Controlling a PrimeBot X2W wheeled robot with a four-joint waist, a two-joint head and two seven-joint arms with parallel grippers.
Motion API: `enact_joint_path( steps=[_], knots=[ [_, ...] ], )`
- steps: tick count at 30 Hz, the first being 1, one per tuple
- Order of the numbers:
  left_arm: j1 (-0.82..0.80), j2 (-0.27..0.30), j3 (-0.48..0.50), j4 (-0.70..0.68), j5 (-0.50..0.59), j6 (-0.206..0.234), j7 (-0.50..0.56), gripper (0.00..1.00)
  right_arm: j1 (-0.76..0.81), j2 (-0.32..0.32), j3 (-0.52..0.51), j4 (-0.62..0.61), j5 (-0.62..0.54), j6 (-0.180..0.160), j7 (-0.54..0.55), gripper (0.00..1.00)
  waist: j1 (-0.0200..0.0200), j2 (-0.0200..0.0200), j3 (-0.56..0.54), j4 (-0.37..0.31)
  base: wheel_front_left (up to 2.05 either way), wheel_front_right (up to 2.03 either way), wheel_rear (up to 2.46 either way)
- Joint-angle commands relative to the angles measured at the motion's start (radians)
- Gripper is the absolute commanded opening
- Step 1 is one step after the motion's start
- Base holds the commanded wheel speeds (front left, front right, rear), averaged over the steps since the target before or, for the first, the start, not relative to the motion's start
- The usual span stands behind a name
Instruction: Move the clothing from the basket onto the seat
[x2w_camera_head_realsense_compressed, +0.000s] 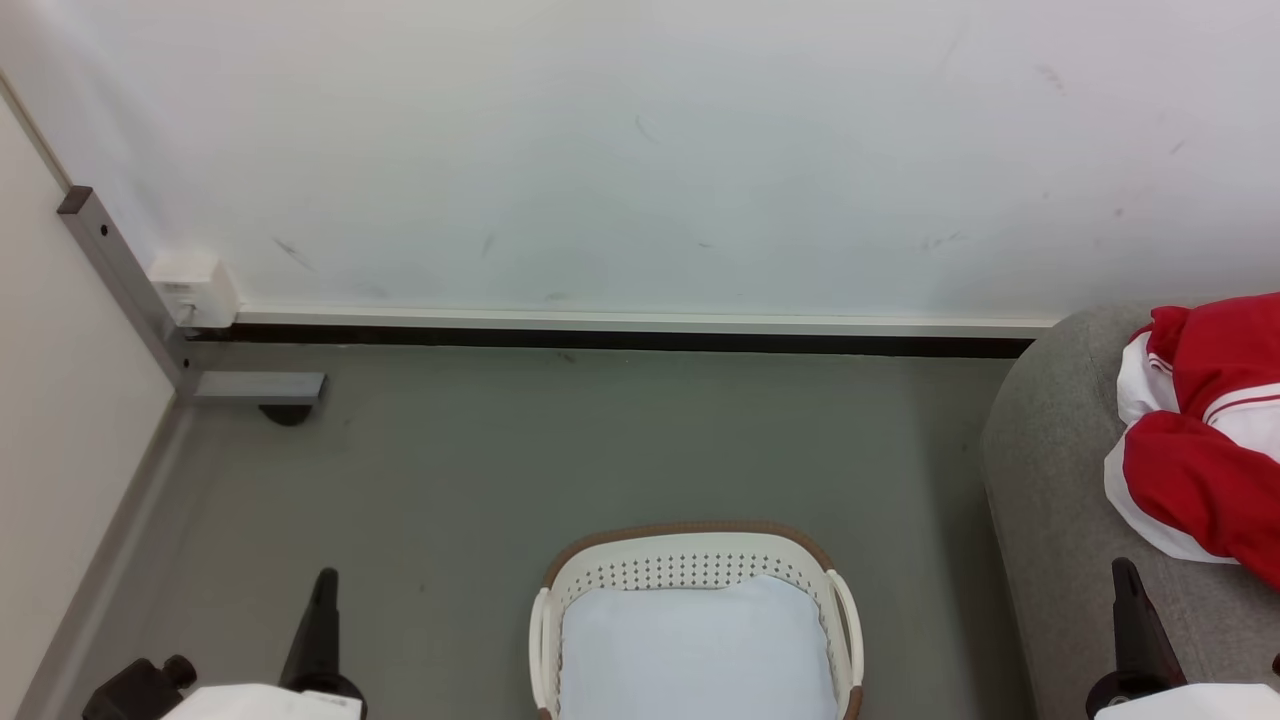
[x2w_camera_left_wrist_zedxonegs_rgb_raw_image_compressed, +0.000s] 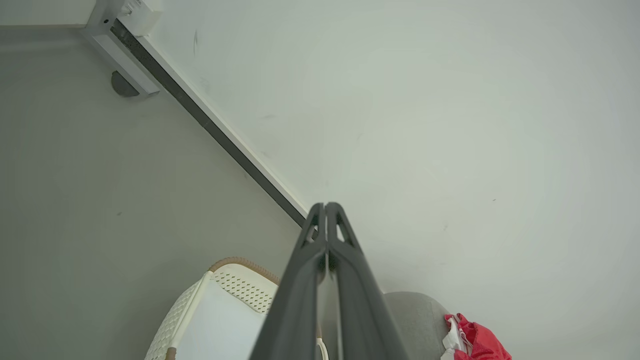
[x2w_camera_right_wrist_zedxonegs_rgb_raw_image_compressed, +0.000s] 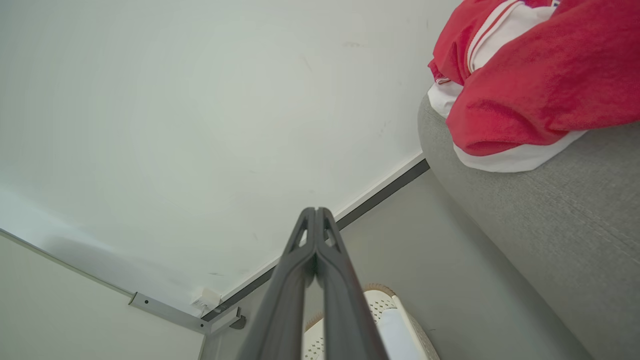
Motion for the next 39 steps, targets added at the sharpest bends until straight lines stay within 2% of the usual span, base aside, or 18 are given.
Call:
enact_joint_path(
  steps=[1, 39],
  knots=[
    [-0.022, 0.002, 0.005, -0.017, -0.033, 0.000, 0.008, 0.00, -0.030, -0.003, -0.007, -0.014, 0.035, -0.001, 0.005, 0.00, 0.0000, -0.0001, 0.000, 0.000, 0.00, 0.00, 0.00],
    [-0.027, -0.006, 0.040, -0.043, -0.393, 0.001, 0.111, 0.00, -0.045, -0.003, -0.045, -0.021, 0.411, -0.002, 0.107, 0.00, 0.0000, -0.0001, 0.002, 0.001, 0.00, 0.00, 0.00]
  ],
)
